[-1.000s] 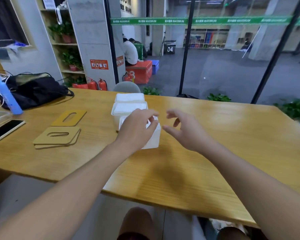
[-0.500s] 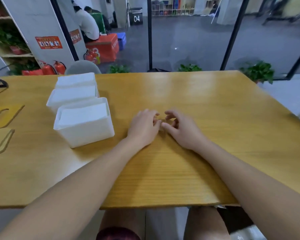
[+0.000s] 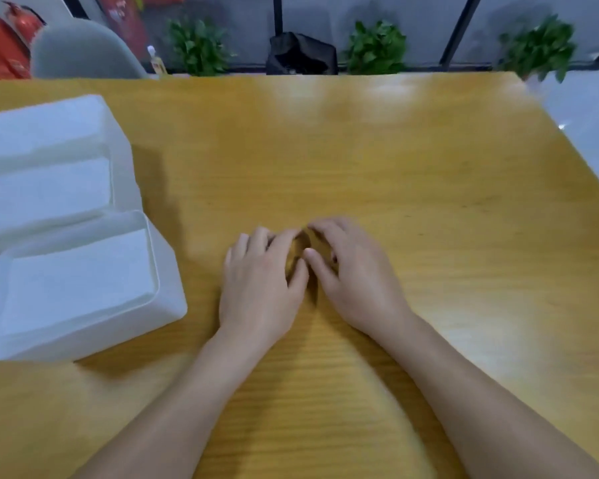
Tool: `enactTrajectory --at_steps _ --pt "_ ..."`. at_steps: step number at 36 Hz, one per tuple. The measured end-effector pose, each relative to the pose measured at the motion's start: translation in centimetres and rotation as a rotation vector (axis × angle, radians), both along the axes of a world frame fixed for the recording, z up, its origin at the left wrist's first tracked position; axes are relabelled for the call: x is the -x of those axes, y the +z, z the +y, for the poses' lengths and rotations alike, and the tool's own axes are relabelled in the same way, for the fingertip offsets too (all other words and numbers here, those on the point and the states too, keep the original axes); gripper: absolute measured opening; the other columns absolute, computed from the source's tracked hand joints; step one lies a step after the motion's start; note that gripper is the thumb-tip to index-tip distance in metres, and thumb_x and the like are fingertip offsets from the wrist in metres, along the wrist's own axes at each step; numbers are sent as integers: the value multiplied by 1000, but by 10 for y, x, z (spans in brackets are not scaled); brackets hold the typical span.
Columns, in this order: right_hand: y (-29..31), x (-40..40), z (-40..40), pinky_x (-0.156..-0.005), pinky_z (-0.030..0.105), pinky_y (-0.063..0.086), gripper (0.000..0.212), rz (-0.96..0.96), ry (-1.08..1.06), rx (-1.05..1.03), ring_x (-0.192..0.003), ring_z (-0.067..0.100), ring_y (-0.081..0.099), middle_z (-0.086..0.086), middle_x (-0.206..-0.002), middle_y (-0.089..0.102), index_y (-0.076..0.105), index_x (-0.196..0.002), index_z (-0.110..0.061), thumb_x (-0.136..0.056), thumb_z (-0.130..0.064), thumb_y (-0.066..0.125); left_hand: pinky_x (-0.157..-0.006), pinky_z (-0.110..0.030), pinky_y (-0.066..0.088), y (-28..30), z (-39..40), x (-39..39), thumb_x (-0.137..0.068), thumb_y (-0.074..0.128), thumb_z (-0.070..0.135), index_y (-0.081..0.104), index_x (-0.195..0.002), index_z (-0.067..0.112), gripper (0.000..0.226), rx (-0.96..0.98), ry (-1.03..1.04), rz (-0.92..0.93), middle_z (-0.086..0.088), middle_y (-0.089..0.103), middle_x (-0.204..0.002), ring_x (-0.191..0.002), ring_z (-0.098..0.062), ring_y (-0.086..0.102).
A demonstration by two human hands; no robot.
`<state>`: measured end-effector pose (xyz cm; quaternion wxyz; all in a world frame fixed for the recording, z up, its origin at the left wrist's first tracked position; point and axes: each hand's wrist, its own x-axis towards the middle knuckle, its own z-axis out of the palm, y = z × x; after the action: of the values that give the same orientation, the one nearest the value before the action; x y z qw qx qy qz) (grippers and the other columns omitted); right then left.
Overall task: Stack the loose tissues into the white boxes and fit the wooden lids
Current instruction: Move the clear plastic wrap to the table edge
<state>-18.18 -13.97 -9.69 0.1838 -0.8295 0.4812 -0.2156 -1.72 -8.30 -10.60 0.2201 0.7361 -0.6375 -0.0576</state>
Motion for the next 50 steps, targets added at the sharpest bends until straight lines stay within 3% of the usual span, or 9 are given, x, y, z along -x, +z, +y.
enactTrajectory --at_steps 8,13,19,24,28,33,39,44,50 --pt "37 1 10 -110 50 48 45 73 1 -202 -132 24 56 2 -150 54 58 -150 -18 -112 -42 53 -106 -45 43 44 5 1 -109 60 40 52 -158 30 50 -261 6 184 4 57 -127 -119 -25 51" --pt "113 8 35 -107 41 51 64 -6 4 -456 -126 19 57 0 -157 46 36 -167 -21 -112 -50 52 -109 -44 47 114 28 -3 -107 65 39 42 -164 30 62 -375 -64 353 11 60 -130 -124 -17 53" --pt "183 25 66 -94 31 53 66 -120 -44 -576 -108 9 61 -9 -146 50 36 -167 -26 -111 -56 52 -99 -37 53 170 52 -8 -105 60 56 51 -151 42 49 -358 -113 437 28 57 -114 -117 -7 58" --pt "218 37 85 -98 40 57 66 -193 -145 -659 -112 12 66 -10 -139 59 46 -161 -25 -108 -64 49 -94 -30 51 198 47 -4 -107 53 66 55 -149 40 50 -331 -187 441 26 61 -119 -117 -3 57" --pt "238 57 103 -90 34 59 56 -291 -233 -684 -103 5 71 -19 -135 62 48 -159 -30 -110 -57 52 -91 -27 51 218 37 13 -107 54 64 64 -142 38 45 -350 -278 545 24 65 -117 -112 4 60" --pt "260 109 120 -87 28 57 50 -355 -369 -635 -103 2 73 -23 -133 65 53 -154 -36 -109 -56 57 -76 -10 45 241 17 63 -107 64 49 73 -120 39 18 -348 -395 700 23 73 -105 -103 8 65" --pt "290 192 127 -77 26 54 35 -466 -638 -506 -93 4 76 -19 -120 73 67 -137 -36 -107 -54 63 -79 -10 47 274 -2 160 -108 64 48 75 -120 39 19 -393 -563 731 27 74 -107 -104 8 66" --pt "306 270 124 -70 21 52 28 -524 -777 -426 -90 1 77 -20 -113 75 70 -128 -38 -105 -53 66 -87 -25 54 291 -15 251 -106 68 42 78 -115 38 14 -406 -644 784 26 76 -104 -102 2 69" --pt "291 381 118 -75 26 60 18 -550 -953 -385 -87 3 75 -20 -101 77 76 -115 -38 -100 -47 72 -81 -12 50 291 -30 363 -104 72 39 78 -113 38 11 -450 -698 728 23 77 -105 -101 3 69"
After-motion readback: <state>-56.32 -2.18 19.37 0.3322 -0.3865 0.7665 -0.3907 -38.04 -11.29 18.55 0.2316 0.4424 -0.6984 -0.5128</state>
